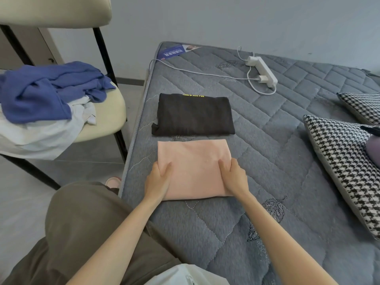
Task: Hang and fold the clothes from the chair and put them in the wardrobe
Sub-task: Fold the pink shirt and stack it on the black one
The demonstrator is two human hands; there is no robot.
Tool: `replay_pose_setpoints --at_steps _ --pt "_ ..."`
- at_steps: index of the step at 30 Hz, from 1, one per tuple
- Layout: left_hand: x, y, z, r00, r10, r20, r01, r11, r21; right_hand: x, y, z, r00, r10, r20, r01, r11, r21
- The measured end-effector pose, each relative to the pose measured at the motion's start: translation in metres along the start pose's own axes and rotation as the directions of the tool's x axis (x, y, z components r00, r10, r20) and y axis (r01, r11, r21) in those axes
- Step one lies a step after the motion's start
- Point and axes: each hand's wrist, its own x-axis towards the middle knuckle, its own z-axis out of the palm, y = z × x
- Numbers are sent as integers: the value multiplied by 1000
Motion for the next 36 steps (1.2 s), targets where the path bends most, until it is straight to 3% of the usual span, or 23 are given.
replay_pose_setpoints --at_steps 10,19,25,32,36 --pt "10 27 -5 969 217 -117 -222 974 -37 -3 -12 -7 981 -72 -183 111 971 212" --pt "64 117 -19 908 373 -189 -390 919 -61 58 -83 -53 946 -141 -292 230 927 297" --pt "133 153 -15 907 380 -182 -382 924 23 129 -114 -52 943 -131 -306 229 922 311" --pt "184 123 0 980 192 -50 -191 981 26 178 -94 -17 986 2 -166 54 942 331" --pt "189 119 3 975 196 -104 -183 975 123 181 -92 -10 972 40 -230 31 954 299"
